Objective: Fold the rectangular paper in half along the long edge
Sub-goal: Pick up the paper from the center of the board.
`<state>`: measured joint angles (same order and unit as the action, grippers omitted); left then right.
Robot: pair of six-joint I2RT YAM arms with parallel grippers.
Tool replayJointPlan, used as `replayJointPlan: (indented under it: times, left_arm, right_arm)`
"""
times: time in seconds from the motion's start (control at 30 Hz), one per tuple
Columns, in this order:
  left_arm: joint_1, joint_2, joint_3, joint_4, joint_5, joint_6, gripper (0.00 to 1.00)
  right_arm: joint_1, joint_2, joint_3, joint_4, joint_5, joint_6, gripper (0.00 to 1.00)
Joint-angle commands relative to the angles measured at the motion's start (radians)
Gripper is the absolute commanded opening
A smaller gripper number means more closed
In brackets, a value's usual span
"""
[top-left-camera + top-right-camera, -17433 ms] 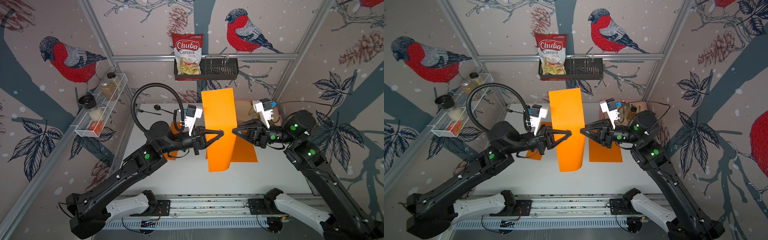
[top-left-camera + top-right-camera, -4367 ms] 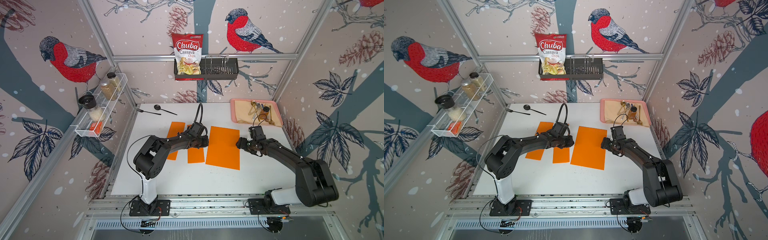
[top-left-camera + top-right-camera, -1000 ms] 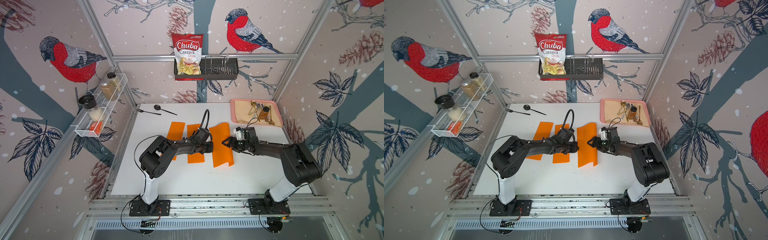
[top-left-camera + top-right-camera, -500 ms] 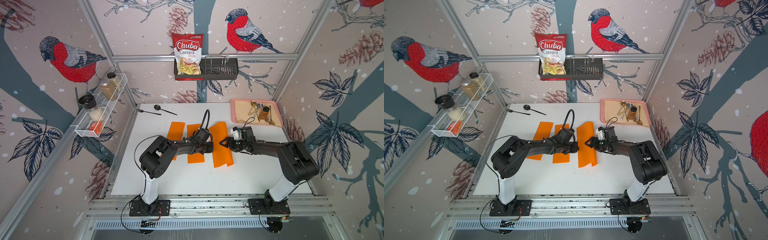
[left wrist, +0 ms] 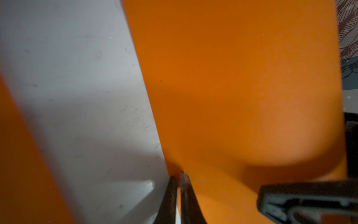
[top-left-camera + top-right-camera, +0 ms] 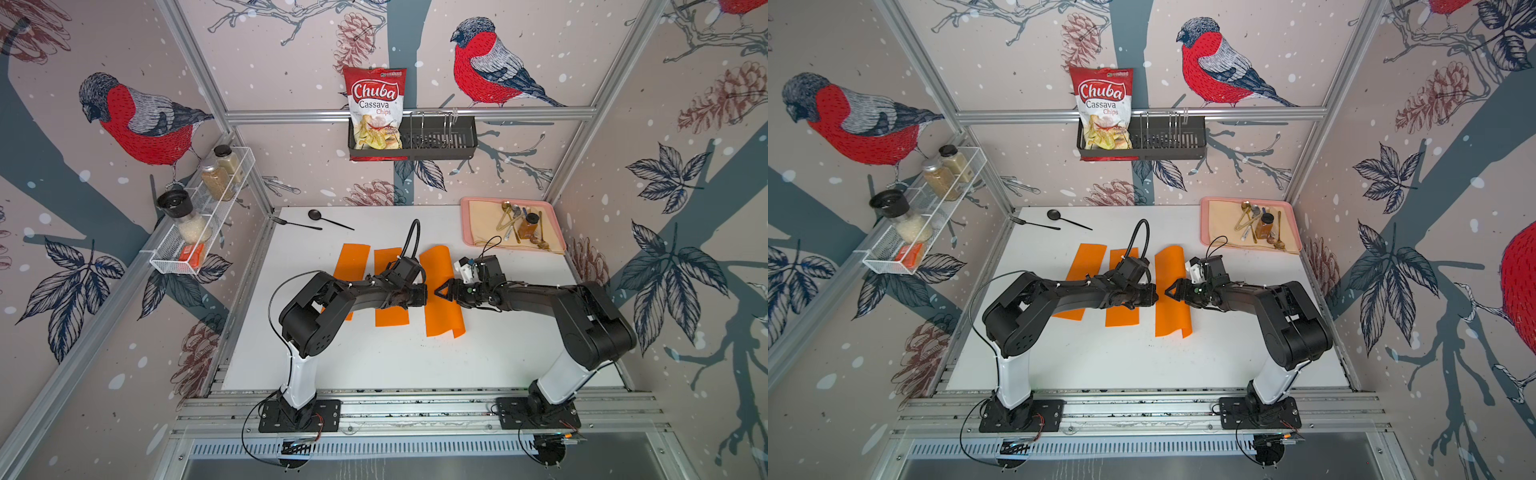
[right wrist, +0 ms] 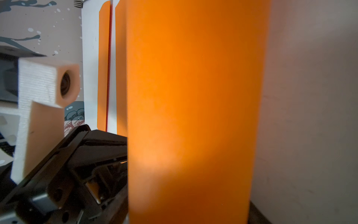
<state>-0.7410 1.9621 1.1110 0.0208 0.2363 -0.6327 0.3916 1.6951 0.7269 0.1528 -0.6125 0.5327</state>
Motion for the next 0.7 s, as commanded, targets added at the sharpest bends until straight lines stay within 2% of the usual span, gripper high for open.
replayJointPlan:
  times: [0.0, 0.27, 0.67]
  left_arm:
    - [-0.007, 0.008, -0.009, -0.096, -0.005, -0.003, 0.11]
    - [-0.009, 0.008, -0.006, -0.097, -0.005, -0.005, 0.11]
    - [-0.01, 0.014, -0.014, -0.09, -0.002, -0.009, 0.11]
  right_arm:
    - [0.009, -0.003, 0.011, -0.013, -0.009, -0.022, 0.66]
    - [0.015, 0.011, 0.008, 0.047, -0.013, 0.021, 0.64]
    - [0.009, 0.007, -0.038, 0.195, -0.047, 0.125, 0.48]
